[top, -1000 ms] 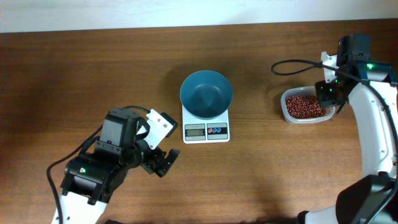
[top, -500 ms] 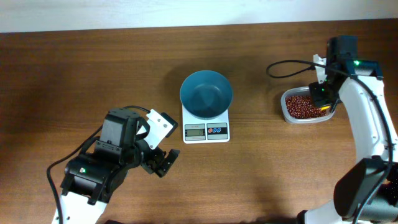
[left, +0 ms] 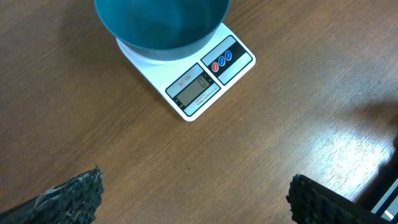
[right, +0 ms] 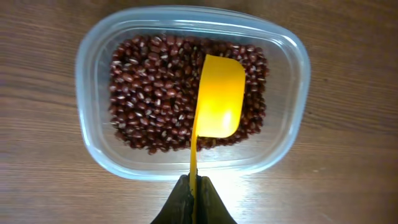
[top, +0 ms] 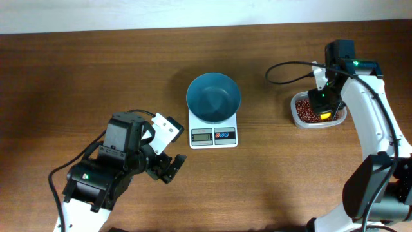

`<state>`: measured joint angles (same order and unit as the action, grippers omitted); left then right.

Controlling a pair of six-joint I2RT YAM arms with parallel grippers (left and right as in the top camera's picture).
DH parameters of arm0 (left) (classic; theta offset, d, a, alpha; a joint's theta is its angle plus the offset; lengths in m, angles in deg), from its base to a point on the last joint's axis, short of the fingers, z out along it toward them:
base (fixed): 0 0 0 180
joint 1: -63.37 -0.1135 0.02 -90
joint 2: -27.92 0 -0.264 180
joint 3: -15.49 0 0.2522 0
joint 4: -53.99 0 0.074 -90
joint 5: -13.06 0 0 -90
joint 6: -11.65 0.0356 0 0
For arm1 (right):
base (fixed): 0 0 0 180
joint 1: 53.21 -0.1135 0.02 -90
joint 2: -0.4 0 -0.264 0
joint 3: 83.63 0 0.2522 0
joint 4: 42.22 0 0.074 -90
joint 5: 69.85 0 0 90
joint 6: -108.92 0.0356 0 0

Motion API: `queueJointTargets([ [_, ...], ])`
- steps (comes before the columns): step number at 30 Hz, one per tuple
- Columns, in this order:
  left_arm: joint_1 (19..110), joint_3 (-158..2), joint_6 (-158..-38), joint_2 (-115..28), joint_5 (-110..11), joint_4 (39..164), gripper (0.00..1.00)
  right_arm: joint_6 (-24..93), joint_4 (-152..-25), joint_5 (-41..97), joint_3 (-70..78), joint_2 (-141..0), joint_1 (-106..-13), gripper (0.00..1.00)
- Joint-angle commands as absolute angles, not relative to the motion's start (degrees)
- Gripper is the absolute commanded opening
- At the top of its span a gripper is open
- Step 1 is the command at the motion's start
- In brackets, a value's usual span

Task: Scoop item into bowl and weigh 50g on scale
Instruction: 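Push the yellow scoop down into the red beans with right gripper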

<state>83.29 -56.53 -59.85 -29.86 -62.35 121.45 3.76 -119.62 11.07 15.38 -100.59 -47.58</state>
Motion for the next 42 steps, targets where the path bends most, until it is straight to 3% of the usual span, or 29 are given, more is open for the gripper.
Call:
queueJointTargets([
  [1, 83.47, -56.66, -58.76, -29.88, -61.52, 121.25, 0.99, 7.52, -120.16, 15.48, 14.86, -101.25, -47.41, 0.04],
  [18, 83.47, -56.66, -58.78, -29.88, -61.52, 121.25, 0.99, 15.02, -121.34, 31.22, 14.42, -101.36, -35.85, 0.04],
  [42, 83.47, -56.66, -58.78, -29.88, -61.52, 121.27, 0.99, 17.29, -122.02, 39.68, 13.81, -107.65, -35.45, 0.04],
])
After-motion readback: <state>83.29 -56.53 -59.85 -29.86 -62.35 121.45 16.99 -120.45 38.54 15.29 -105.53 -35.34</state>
